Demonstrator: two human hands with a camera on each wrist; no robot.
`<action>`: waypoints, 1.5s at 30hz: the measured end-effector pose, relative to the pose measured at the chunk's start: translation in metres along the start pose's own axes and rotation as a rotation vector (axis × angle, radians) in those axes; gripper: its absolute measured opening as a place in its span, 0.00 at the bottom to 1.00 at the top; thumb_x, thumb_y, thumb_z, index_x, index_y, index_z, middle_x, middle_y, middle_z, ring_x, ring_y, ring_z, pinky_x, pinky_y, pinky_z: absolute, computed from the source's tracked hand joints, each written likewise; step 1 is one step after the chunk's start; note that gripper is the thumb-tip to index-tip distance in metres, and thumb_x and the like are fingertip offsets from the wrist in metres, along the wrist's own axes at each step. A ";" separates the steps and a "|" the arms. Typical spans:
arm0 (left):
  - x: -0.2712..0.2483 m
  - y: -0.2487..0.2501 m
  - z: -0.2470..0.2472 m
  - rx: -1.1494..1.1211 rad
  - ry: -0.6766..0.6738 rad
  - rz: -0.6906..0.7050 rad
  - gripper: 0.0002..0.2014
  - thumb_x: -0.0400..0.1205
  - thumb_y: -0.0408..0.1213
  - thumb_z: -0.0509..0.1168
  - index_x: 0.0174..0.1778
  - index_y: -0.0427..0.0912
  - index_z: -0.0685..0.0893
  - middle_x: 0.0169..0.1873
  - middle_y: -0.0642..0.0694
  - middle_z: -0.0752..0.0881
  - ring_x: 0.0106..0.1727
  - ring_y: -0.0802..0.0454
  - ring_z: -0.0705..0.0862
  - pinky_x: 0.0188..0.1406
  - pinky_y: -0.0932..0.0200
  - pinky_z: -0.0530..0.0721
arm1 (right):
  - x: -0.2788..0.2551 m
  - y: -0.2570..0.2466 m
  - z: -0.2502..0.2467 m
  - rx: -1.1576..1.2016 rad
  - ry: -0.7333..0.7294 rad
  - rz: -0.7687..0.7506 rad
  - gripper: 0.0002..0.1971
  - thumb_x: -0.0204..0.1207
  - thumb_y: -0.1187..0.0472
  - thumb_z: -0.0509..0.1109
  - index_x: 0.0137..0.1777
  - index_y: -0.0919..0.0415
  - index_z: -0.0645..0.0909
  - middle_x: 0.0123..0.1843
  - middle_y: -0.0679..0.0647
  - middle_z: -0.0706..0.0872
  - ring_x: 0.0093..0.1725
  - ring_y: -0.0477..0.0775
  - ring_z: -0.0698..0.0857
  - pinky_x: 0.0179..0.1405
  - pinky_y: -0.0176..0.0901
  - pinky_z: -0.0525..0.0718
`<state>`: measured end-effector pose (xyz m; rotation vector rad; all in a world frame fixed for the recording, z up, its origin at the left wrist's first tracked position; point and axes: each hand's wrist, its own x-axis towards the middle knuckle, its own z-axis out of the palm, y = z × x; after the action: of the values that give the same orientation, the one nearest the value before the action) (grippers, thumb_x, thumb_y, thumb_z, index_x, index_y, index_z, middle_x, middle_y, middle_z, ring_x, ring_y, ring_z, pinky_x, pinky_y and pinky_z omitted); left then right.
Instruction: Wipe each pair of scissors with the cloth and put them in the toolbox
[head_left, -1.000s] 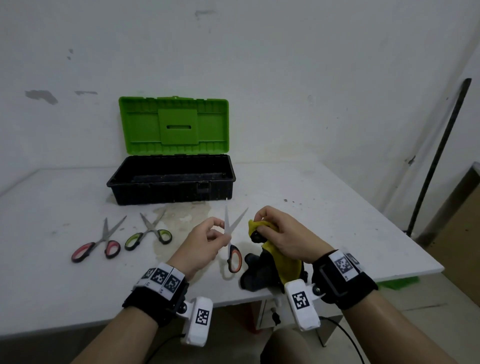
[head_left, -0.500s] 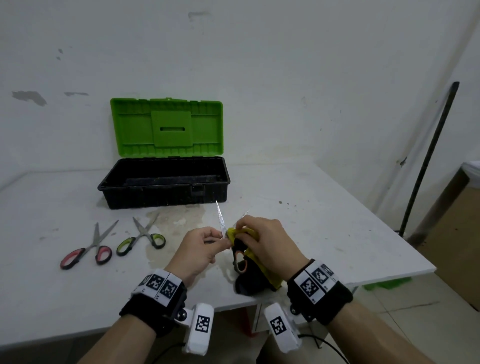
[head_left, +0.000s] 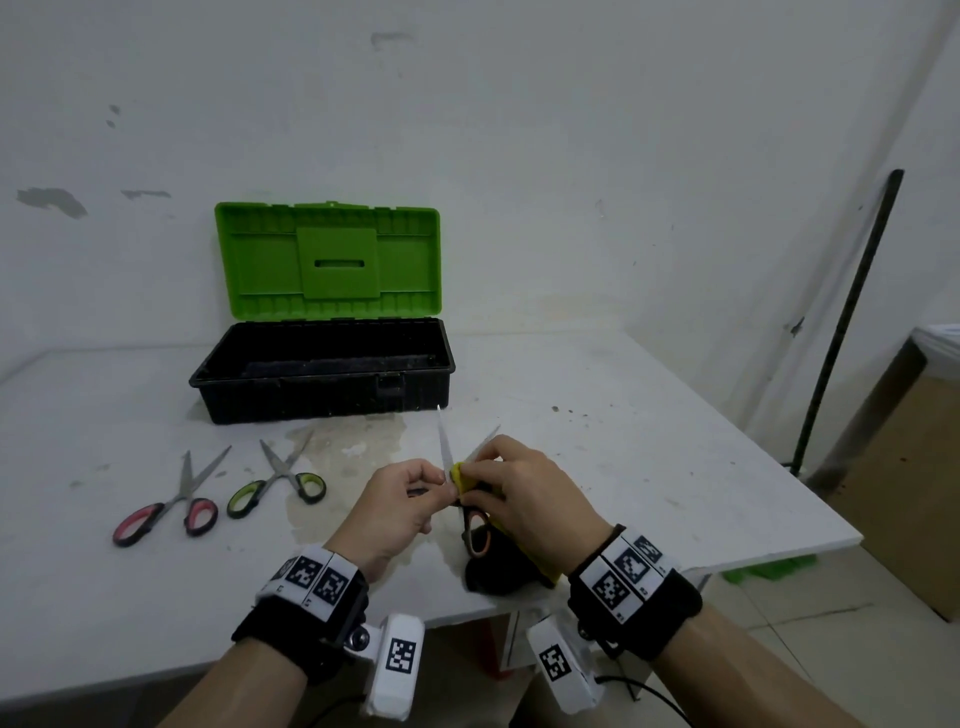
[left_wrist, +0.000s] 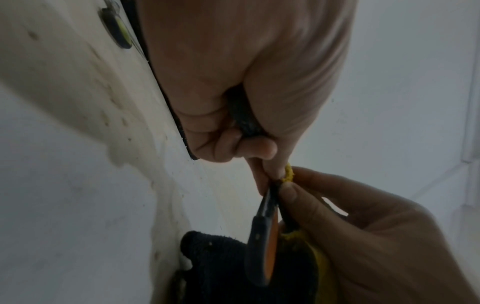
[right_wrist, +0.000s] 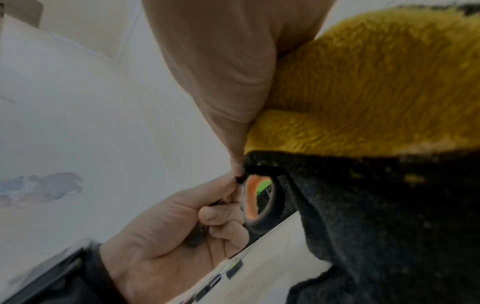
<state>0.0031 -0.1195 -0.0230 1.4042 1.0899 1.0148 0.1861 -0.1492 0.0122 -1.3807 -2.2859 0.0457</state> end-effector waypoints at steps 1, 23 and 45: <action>0.000 0.001 0.001 -0.006 0.004 0.002 0.06 0.82 0.30 0.72 0.39 0.39 0.83 0.31 0.46 0.87 0.28 0.60 0.79 0.28 0.65 0.76 | 0.000 -0.002 0.001 -0.007 0.020 -0.011 0.10 0.80 0.52 0.70 0.57 0.53 0.88 0.55 0.47 0.81 0.46 0.49 0.83 0.43 0.47 0.85; -0.002 0.016 0.004 -0.172 -0.002 -0.066 0.07 0.79 0.25 0.73 0.46 0.28 0.81 0.38 0.33 0.88 0.37 0.43 0.91 0.39 0.55 0.92 | -0.001 -0.008 0.001 -0.030 0.182 0.041 0.08 0.82 0.52 0.67 0.53 0.49 0.87 0.50 0.45 0.82 0.39 0.50 0.83 0.31 0.49 0.84; -0.007 0.016 -0.003 0.013 -0.045 0.018 0.07 0.79 0.25 0.73 0.42 0.33 0.80 0.38 0.34 0.89 0.36 0.49 0.91 0.38 0.59 0.90 | 0.018 0.017 -0.018 -0.071 0.090 0.301 0.10 0.85 0.52 0.63 0.54 0.47 0.86 0.52 0.45 0.78 0.46 0.54 0.83 0.42 0.53 0.85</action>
<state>-0.0005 -0.1267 -0.0070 1.4428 1.0550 0.9861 0.2011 -0.1294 0.0306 -1.7178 -2.0081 -0.0018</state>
